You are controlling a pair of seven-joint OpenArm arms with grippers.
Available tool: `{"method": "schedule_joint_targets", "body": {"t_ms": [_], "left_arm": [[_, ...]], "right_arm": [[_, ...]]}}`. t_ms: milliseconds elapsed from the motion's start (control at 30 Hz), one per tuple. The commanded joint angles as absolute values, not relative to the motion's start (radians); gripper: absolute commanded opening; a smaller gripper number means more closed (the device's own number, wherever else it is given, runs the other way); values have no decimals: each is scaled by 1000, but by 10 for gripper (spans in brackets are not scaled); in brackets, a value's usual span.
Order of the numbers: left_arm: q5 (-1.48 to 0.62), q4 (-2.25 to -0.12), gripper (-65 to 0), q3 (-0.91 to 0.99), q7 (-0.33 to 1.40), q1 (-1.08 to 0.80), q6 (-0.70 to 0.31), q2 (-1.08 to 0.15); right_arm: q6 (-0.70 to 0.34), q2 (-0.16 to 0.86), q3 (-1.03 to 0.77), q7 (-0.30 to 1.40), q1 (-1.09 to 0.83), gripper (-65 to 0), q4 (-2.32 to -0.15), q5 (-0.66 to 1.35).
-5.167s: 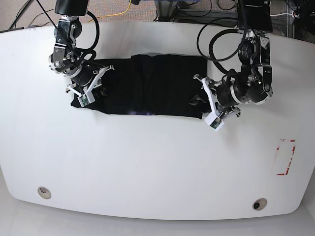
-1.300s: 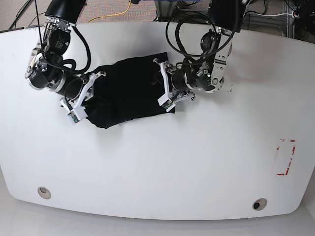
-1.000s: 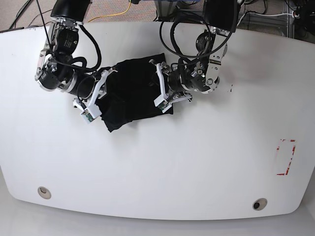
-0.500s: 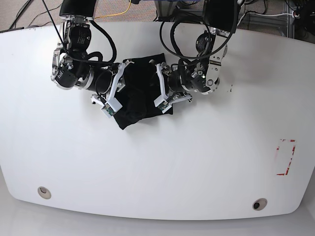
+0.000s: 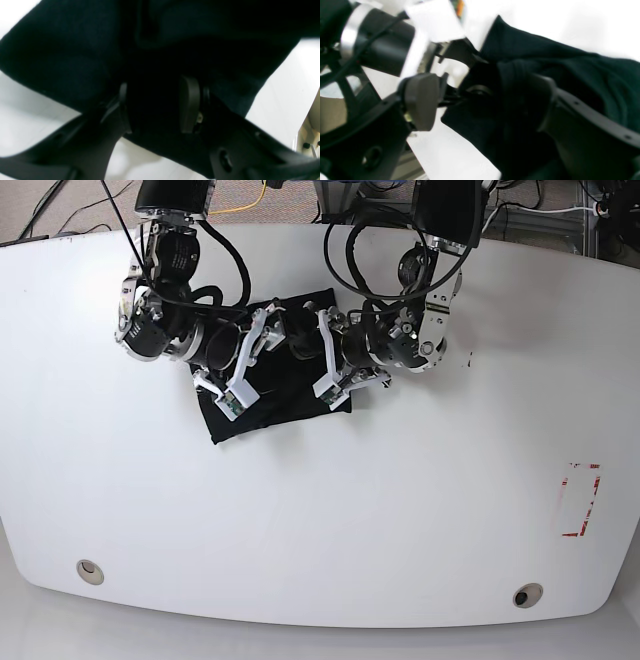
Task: Layout the t-shirt on the table in an organized manner, then fold the t-shirt properly
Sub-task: 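Grasp both strip ends and fold them toward the middle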
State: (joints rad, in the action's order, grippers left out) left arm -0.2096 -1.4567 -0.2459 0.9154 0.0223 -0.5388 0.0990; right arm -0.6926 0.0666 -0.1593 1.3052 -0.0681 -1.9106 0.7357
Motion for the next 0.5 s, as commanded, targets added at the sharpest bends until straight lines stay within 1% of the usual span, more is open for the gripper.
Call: {"method": "schedule_joint_targets", "body": {"t_ms": [0,200,333,467], "left_arm": [[-194,-1468,-411,-245,935,31,-536,102],[-196,-1491,-411,-237,935,33,-539,102],[-197,-1537,-411,-196,935,30,-541,105],[-272,-1572,-411,-165,935,28,-541,99]], "right_arm": [[-698,71,-163,1287,-58,-125,-1934,753],[-698,76,-163,1288,-67,-125,-1975,753],[-698,107,-165,1288,-74,-125,-2015,754],[-698,120,-173,1287,-76,-125,-2020,754]]}}
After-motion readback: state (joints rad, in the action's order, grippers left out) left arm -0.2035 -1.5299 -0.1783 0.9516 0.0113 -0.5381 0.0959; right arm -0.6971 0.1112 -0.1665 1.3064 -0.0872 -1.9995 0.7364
